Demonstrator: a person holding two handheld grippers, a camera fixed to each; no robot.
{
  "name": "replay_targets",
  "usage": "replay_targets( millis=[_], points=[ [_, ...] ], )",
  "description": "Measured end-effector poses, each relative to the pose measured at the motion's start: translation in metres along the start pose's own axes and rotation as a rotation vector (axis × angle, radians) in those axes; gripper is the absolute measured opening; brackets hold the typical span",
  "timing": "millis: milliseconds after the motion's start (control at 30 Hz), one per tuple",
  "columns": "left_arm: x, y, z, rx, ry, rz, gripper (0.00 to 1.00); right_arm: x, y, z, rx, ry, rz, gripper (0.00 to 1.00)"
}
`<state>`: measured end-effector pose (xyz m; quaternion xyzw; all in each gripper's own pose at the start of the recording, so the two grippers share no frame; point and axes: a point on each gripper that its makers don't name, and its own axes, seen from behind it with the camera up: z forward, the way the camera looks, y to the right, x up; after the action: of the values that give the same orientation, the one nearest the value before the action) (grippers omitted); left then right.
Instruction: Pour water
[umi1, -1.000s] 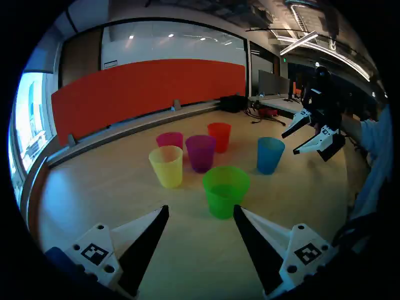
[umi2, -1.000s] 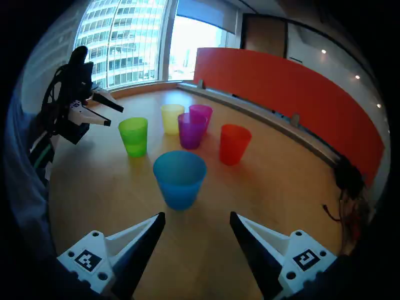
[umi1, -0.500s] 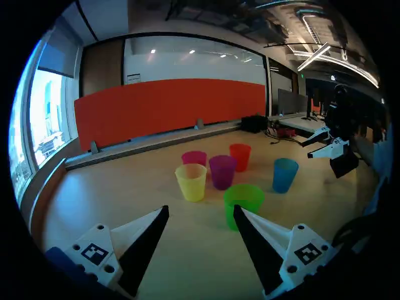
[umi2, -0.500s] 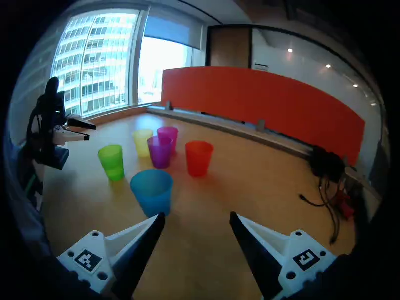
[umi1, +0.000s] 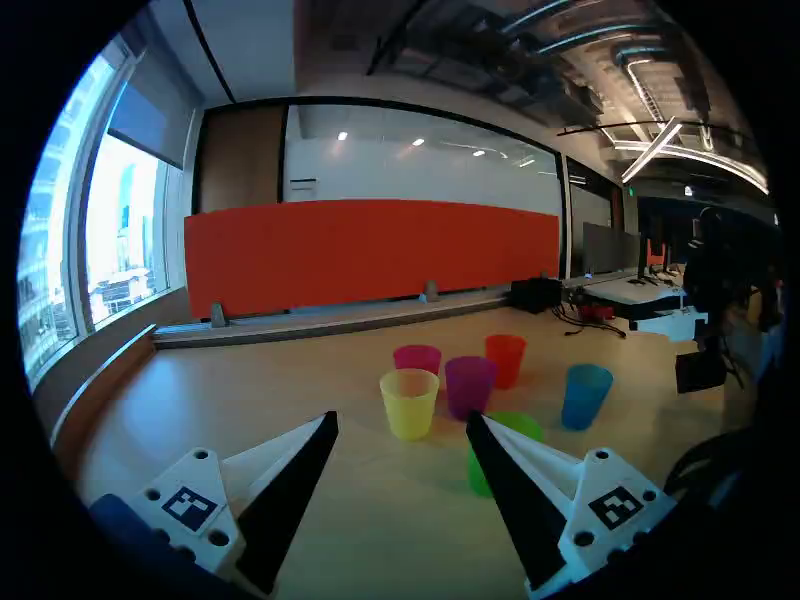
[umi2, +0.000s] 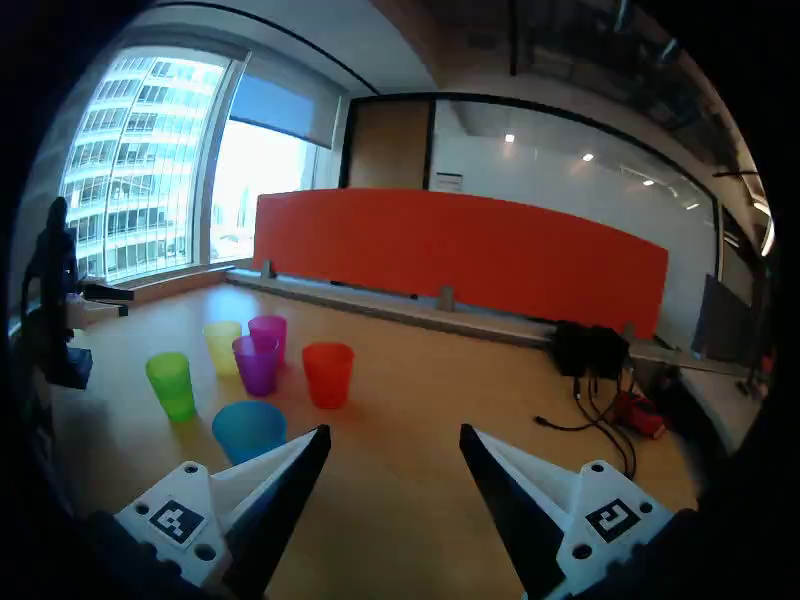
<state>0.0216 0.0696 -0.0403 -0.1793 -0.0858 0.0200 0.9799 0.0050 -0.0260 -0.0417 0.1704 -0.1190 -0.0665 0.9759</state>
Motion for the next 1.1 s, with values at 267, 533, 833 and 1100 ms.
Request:
replay_targets(
  millis=[267, 533, 833, 1100],
  points=[
    [0.014, -0.007, -0.005, 0.047, 0.063, -0.028, 0.95, 0.021, 0.006, 0.003, -0.082, 0.089, 0.075, 1.00],
    [0.025, -0.015, -0.007, 0.107, 0.123, -0.037, 0.96, 0.034, 0.017, 0.002, -0.191, 0.164, 0.068, 1.00],
    [0.034, -0.021, -0.004, 0.156, 0.161, -0.043, 0.95, 0.043, 0.028, -0.002, -0.326, 0.212, 0.008, 1.00],
    [0.037, -0.033, -0.003, 0.221, 0.178, -0.019, 0.95, 0.051, 0.027, -0.008, -0.362, 0.239, 0.005, 1.00]
  ],
)
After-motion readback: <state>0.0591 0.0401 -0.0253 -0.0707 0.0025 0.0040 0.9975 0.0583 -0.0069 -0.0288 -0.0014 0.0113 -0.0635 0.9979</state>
